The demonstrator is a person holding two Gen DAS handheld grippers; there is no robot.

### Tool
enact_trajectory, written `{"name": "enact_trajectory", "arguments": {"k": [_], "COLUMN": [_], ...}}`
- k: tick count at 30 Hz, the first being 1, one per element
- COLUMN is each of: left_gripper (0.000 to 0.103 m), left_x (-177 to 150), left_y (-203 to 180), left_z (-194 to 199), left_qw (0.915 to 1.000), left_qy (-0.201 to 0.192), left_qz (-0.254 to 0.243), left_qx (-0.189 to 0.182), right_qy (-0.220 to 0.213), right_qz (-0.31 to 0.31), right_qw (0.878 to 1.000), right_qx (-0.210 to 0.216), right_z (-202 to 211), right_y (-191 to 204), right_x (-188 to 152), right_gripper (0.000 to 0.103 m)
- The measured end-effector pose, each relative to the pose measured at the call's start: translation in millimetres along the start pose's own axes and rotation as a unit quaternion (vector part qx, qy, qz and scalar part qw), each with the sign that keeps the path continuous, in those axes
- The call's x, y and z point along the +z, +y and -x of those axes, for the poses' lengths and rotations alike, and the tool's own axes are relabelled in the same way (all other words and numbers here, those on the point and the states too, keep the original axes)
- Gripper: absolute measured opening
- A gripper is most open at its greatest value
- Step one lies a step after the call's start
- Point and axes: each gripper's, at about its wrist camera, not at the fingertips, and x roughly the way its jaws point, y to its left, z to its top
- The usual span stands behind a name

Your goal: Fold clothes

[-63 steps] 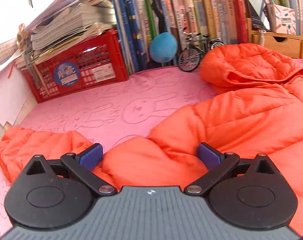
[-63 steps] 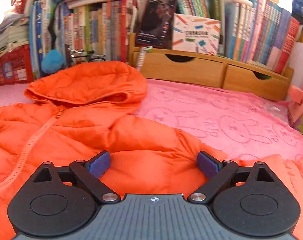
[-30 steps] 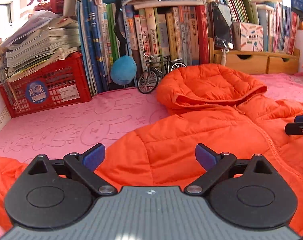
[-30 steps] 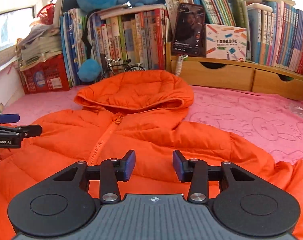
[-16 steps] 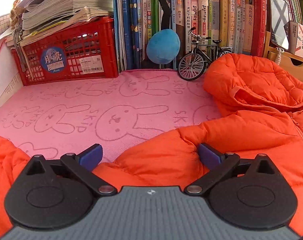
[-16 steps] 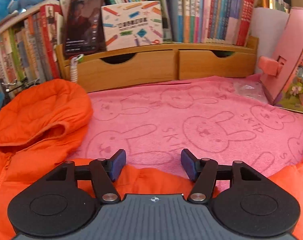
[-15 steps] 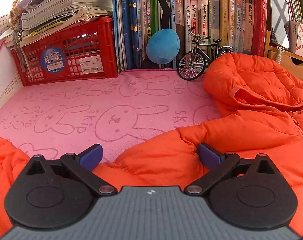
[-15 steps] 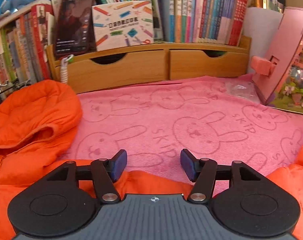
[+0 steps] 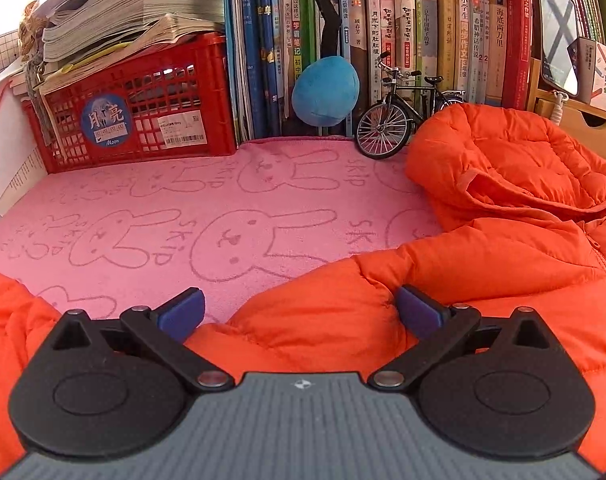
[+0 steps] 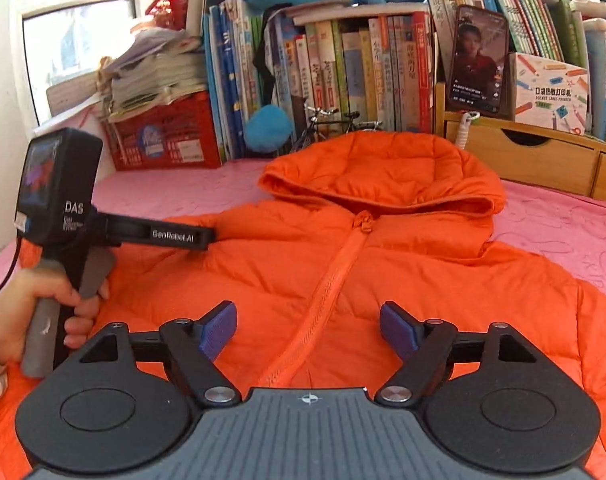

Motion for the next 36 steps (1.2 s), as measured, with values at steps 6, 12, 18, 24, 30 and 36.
{"name": "enact_trajectory", "arguments": {"k": [6, 12, 18, 24, 30, 36], "left_gripper": [0.103, 0.103, 0.103, 0.103, 0.103, 0.103], "left_x": [0, 0, 0, 0, 0, 0], "left_y": [1, 0, -1, -2, -1, -1], "left_z": [0, -1, 0, 0, -1, -1], "left_qw": [1.0, 1.0, 1.0, 1.0, 1.0, 1.0], "left_qy": [0.001, 0.001, 0.0, 0.0, 0.002, 0.002], "left_qz": [0.002, 0.001, -0.004, -0.004, 0.0, 0.0], "left_qx": [-0.002, 0.0, 0.005, 0.005, 0.001, 0.001], "right_qy": [0.011, 0.003, 0.006, -0.03, -0.138, -0.076], "right_qz": [-0.029, -0.072, -0.152, -0.155, -0.229, -0.268], "right_qw": [0.992, 0.961, 0.935, 0.934, 0.921, 0.909], "right_qx": [-0.125, -0.268, -0.321, -0.32, -0.282, -0.311], "right_z": [31, 67, 101, 114, 162, 154], "right_y": [-83, -202, -279, -281, -282, -328], "right_x": [-31, -71, -84, -84, -87, -89], "right_gripper": [0.079, 0.077, 0.088, 0.091, 0.087, 0.032]}}
